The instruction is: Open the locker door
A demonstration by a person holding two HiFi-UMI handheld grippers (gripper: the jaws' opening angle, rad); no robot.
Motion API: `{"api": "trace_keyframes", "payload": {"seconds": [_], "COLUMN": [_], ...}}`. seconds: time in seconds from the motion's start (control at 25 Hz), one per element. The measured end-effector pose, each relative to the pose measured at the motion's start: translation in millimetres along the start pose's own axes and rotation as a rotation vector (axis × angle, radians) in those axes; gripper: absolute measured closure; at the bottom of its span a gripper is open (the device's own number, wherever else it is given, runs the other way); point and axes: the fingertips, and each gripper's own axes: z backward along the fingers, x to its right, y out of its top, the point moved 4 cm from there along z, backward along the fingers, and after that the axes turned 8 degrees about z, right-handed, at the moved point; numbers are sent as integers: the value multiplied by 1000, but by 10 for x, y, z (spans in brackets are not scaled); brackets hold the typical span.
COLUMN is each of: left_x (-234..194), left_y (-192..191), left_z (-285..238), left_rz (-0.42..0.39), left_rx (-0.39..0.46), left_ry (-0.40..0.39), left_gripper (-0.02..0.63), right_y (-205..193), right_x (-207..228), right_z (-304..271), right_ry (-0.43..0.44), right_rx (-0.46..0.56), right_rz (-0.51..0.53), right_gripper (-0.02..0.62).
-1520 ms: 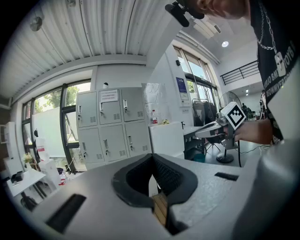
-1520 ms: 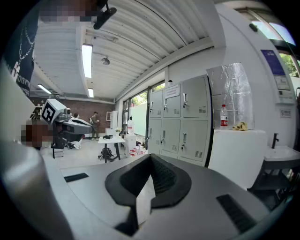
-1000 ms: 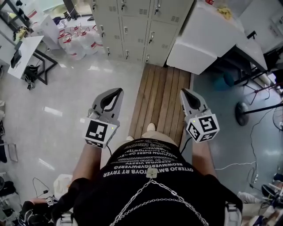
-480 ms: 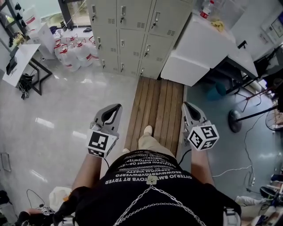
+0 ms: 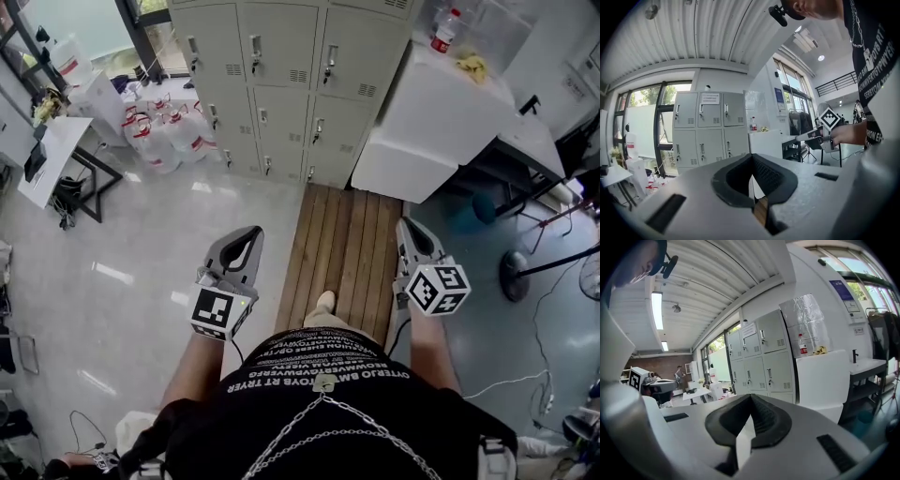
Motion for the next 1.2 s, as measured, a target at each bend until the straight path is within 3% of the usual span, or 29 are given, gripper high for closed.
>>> {"api": "trace_keyframes", "payload": {"seconds": [0.28, 0.68, 1.04, 1.2], "left_x": [-20, -138, 216, 244], "left_y": [-21, 4, 201, 208], "left_z": [-898, -1737, -2557, -2695], "left_rz": [26, 44, 19, 2], "left_rx": [-44, -105, -85, -95], "left_ry": [-20, -10, -98, -88], "left_gripper": [606, 607, 606, 606], "right_y": [14, 10, -98, -82], "right_x": [732, 1370, 1978, 2082], "right_z": [-505, -972, -1133, -1264], "right_ry": [-26, -43, -66, -40], "right_rx": [24, 4, 7, 9], "right_rz": [-43, -120, -136, -140], "right_gripper": [600, 600, 600, 600]}}
